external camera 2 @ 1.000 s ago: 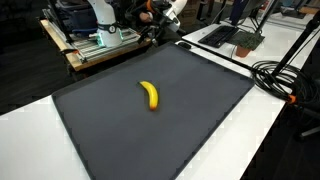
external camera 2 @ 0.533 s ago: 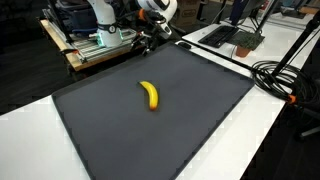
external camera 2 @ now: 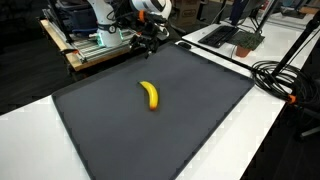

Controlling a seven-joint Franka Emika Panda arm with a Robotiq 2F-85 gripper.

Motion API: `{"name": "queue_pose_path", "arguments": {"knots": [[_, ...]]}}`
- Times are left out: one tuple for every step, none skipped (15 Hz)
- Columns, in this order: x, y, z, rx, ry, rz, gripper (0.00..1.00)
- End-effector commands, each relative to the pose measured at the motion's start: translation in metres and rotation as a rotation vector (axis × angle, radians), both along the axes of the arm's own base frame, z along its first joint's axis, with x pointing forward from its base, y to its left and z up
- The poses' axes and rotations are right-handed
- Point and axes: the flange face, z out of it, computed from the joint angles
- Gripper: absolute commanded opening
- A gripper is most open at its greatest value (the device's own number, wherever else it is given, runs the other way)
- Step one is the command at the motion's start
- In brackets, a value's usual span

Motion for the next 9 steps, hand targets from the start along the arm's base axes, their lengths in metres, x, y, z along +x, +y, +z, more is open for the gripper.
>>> {"name": "queue_pose_path", "arguments": {"knots": [[-0.013,-0.027,0.005,0.012,0.097,0.177,1.0],[-0.015,-0.034,0.004,0.019,0.126,0.215,1.0],[-0.016,-0.044,0.005,0.022,0.154,0.246,1.0],[-0.017,-0.053,0.005,0.02,0.178,0.269,1.0],[-0.018,-0.063,0.006,0.015,0.195,0.291,1.0],[-0.02,-0.072,0.008,0.011,0.21,0.316,1.0],[-0.021,-0.082,0.009,0.01,0.228,0.356,1.0],[-0.017,-0.089,0.01,0.013,0.241,0.385,1.0],[-0.012,-0.097,0.011,0.03,0.237,0.409,1.0]]}}
